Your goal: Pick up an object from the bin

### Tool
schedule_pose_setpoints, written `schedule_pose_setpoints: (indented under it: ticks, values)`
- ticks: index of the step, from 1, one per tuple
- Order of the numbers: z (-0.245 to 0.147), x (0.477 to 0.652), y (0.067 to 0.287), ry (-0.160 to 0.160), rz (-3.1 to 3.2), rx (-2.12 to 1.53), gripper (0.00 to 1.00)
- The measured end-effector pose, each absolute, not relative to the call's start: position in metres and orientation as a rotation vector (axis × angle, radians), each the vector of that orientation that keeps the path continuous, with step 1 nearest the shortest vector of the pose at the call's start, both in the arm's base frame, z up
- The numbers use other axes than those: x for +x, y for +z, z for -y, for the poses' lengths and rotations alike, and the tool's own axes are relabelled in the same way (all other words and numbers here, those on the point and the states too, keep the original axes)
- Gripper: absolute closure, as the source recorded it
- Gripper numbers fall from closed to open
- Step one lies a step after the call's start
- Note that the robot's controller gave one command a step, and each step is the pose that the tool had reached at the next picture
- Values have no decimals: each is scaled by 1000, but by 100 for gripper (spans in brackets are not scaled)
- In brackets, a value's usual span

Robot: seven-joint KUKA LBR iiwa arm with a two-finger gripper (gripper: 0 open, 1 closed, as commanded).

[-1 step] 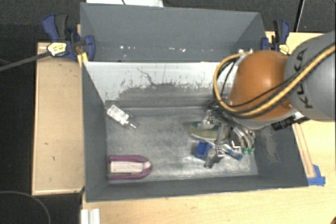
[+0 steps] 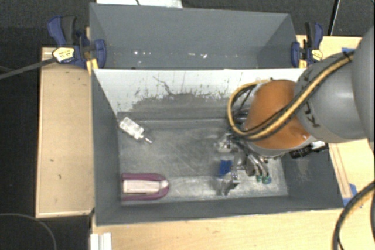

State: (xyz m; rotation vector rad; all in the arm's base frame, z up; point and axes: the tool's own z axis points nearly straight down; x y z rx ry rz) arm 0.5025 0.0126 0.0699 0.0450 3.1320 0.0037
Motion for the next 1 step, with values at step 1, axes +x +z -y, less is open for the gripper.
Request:
schedule_pose_setpoints:
  ticks: [1]
  values:
    - [-13, 504, 74, 4, -3127, 46, 100]
